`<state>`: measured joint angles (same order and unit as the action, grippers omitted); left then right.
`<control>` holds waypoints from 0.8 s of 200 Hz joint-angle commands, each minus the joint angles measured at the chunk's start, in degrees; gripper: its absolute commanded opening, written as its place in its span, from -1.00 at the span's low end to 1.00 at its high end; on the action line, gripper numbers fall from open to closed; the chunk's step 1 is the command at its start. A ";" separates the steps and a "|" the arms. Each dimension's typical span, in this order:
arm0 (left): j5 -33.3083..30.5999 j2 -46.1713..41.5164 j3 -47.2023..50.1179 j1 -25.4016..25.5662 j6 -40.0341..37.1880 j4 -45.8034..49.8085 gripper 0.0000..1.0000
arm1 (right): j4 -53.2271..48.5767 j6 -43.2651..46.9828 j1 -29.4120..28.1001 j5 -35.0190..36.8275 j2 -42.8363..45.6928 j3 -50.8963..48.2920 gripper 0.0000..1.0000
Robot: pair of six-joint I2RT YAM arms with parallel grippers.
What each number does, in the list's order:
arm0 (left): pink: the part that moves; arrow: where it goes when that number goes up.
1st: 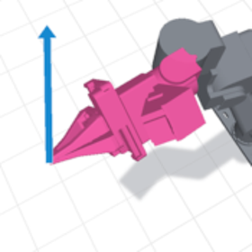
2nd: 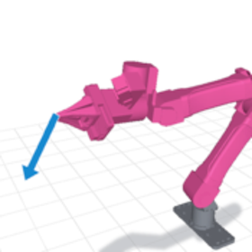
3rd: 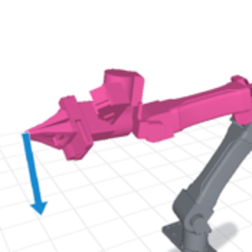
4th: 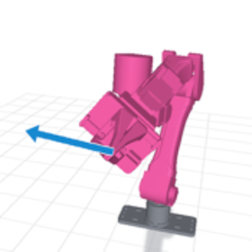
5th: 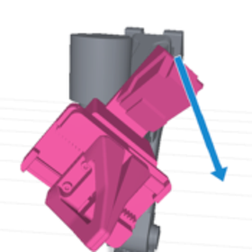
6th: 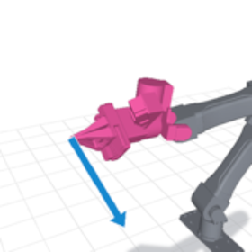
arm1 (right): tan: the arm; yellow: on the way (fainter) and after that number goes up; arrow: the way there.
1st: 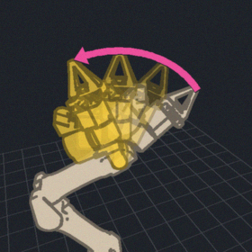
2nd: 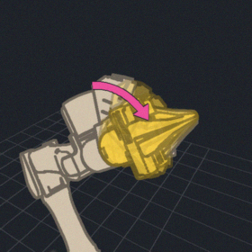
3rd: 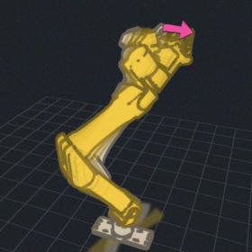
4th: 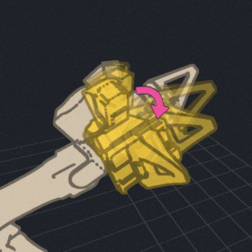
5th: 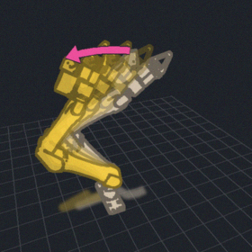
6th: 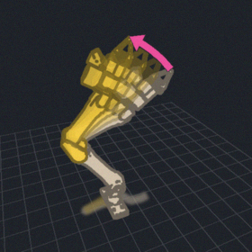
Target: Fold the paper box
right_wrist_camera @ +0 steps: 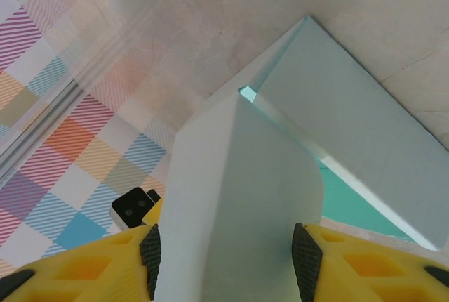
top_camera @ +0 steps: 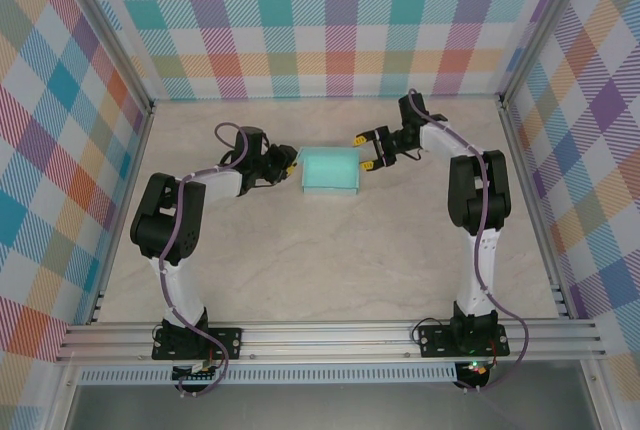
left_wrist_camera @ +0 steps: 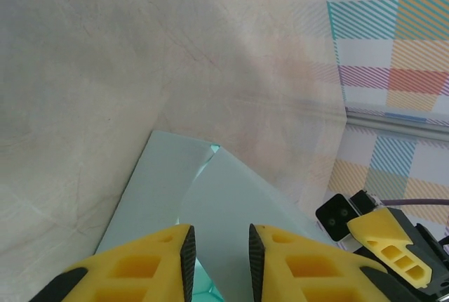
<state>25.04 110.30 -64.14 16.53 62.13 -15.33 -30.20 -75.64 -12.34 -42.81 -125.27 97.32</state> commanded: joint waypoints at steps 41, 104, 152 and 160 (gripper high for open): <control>2.62 0.00 0.34 1.30 -0.06 -1.63 -0.48 | 0.89 0.01 -1.46 1.09 3.04 -2.66 0.02; 5.35 1.14 0.11 2.71 2.15 -4.85 -0.51 | 1.48 -0.91 -2.19 1.59 2.75 -2.13 -0.05; 6.50 2.10 0.07 3.33 1.96 -5.03 -0.54 | 0.68 0.62 -2.16 1.70 2.61 -2.08 -0.06; 6.60 2.34 0.13 3.41 1.78 -4.71 -0.54 | 0.18 1.28 -2.18 1.67 2.49 -1.92 -0.07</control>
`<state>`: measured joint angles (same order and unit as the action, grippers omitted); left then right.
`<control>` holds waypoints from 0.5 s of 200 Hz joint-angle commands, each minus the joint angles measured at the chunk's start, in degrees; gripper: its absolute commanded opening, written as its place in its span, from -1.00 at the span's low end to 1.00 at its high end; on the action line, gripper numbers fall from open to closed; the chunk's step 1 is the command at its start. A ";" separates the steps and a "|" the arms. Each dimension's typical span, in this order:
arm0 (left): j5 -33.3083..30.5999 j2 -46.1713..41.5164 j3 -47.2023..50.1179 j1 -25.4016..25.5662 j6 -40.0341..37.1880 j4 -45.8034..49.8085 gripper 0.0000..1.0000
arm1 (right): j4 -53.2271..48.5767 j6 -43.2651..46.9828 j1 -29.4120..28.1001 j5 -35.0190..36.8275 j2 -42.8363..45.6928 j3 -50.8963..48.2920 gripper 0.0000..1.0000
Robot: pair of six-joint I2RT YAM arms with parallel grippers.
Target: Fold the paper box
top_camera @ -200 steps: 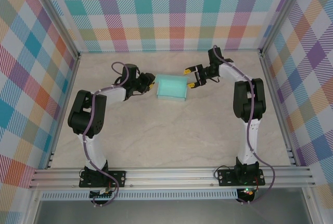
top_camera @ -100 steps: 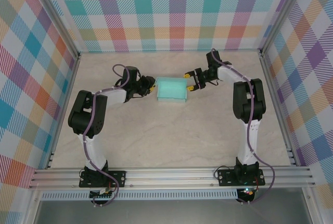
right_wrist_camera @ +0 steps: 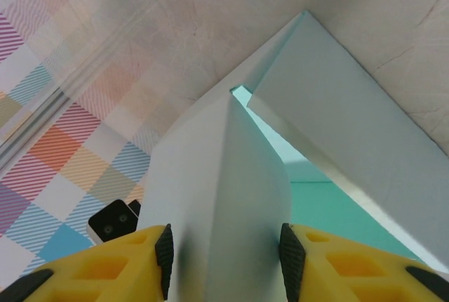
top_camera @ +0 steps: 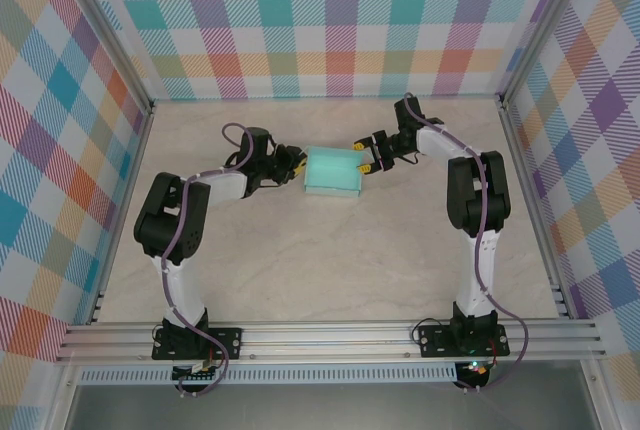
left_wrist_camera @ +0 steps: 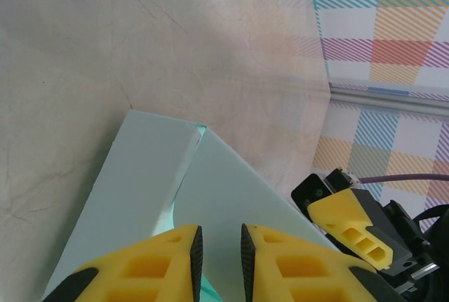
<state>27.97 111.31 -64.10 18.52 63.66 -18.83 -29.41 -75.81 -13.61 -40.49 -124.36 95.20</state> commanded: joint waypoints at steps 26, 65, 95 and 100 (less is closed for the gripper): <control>3.45 2.37 0.36 1.43 -1.26 -0.37 -0.54 | -4.59 5.77 -0.96 -1.08 0.46 2.62 -0.04; 3.54 3.61 0.84 1.52 -2.22 -0.37 -0.54 | -8.59 10.12 -0.90 -0.55 -0.01 4.63 -0.03; 3.76 4.18 0.90 1.86 -2.39 -0.79 -0.54 | -10.56 12.22 -0.92 -0.21 -0.61 5.24 -0.04; 3.81 4.23 0.78 1.87 -2.51 -0.64 -0.54 | -10.87 12.55 -0.97 -0.07 -0.65 5.26 -0.04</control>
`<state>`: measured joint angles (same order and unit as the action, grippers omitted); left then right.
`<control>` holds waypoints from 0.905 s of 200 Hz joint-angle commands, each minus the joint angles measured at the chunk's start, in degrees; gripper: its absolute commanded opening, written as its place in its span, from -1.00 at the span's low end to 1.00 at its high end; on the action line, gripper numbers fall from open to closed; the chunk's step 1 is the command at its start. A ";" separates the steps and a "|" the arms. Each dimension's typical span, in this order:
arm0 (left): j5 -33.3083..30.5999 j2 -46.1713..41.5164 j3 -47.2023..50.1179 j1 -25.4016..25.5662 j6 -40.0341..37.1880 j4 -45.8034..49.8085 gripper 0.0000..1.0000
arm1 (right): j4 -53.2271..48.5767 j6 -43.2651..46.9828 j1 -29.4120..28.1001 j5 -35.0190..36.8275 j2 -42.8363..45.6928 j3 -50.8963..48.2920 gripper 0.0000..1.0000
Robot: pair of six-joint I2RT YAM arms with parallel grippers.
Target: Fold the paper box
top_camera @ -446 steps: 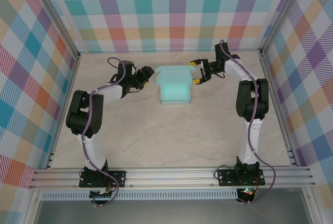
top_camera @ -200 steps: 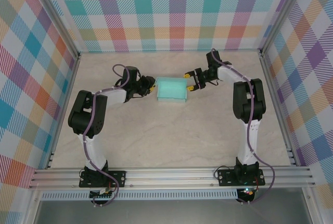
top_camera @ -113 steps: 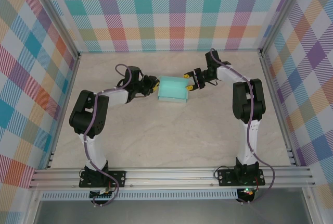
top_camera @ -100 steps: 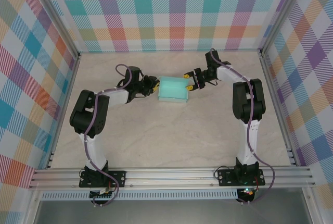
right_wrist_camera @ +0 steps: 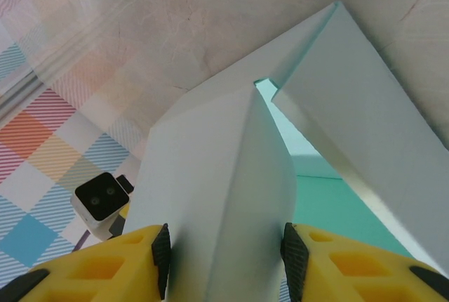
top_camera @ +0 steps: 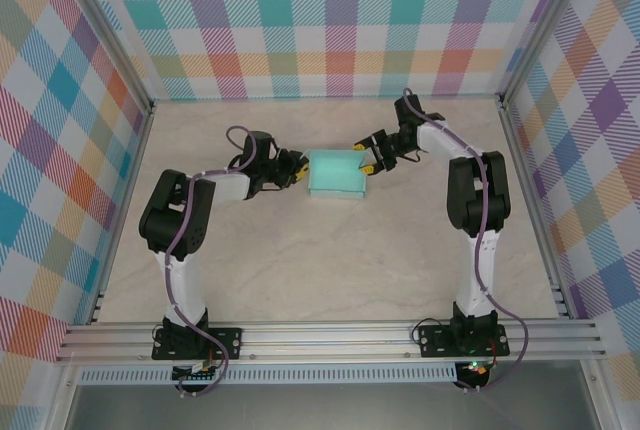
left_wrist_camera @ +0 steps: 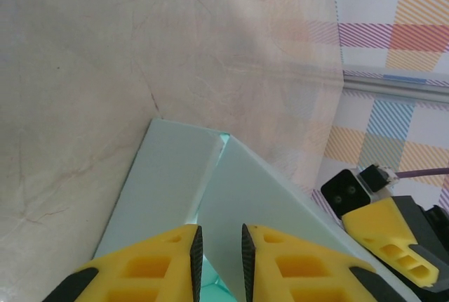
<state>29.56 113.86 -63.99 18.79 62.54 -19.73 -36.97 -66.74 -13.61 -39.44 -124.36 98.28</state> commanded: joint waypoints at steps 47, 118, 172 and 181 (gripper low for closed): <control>4.37 1.68 -0.67 2.75 -2.96 -0.73 -0.49 | -7.92 9.17 -0.90 -1.03 -1.79 4.36 -0.04; 1.61 1.95 -2.05 3.79 -10.59 7.35 -0.48 | -10.18 13.19 -0.94 0.82 -2.12 3.93 -0.05; -3.55 0.39 -0.26 3.71 -18.23 12.92 -0.48 | -17.94 25.15 -0.90 5.10 -3.20 6.55 -0.05; -3.68 0.33 -0.26 3.71 -18.62 13.20 -0.47 | -18.43 26.04 -0.90 5.78 -3.18 6.36 -0.04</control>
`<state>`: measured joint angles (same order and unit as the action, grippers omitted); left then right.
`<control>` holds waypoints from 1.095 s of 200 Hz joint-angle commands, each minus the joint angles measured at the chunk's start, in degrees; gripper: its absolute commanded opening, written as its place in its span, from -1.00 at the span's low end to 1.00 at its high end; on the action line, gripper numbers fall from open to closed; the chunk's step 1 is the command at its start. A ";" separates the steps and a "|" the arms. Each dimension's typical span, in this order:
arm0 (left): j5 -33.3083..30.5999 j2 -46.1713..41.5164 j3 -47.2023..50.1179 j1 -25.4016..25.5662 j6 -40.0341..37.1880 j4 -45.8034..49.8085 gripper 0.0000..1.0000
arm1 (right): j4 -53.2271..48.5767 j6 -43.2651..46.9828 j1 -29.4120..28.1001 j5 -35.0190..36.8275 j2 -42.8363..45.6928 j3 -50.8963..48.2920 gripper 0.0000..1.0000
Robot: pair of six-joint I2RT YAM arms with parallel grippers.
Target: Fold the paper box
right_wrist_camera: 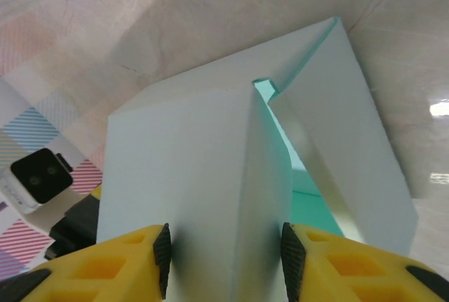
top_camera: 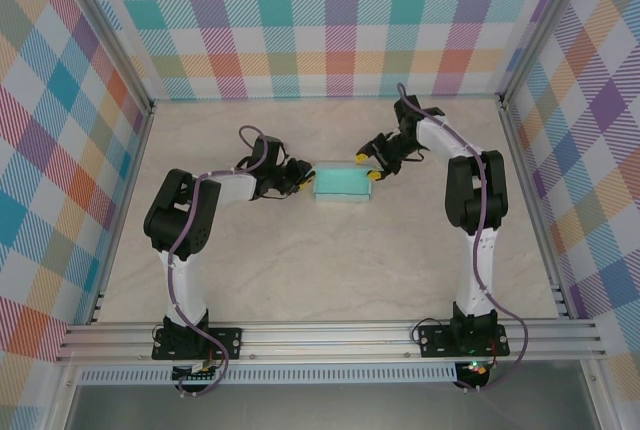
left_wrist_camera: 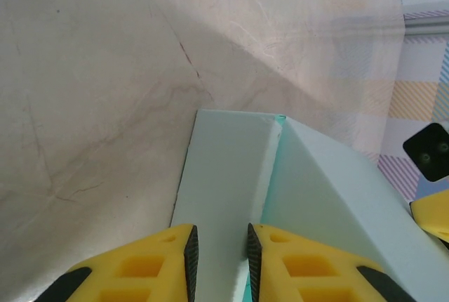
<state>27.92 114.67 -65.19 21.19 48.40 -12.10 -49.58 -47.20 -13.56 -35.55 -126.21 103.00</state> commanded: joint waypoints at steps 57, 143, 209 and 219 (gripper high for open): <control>-3.26 -0.98 0.03 1.09 -6.00 7.37 -0.44 | -7.60 9.88 -0.94 7.09 -0.97 1.28 -0.04; -4.10 -5.32 2.24 -3.29 -6.48 7.39 -0.24 | -7.17 11.84 -0.94 9.53 0.06 0.14 -0.05; -3.93 -7.63 -0.19 -5.19 -7.49 8.87 0.01 | -7.19 13.25 -0.94 12.98 3.92 0.27 0.06; -2.59 -7.55 -1.18 -5.06 -8.27 8.81 0.10 | -7.11 14.13 -0.94 13.55 4.82 0.11 0.08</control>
<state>23.92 109.23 -63.75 16.64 42.02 -4.95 -55.05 -35.46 -14.15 -24.80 -125.95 103.28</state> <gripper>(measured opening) 0.512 0.532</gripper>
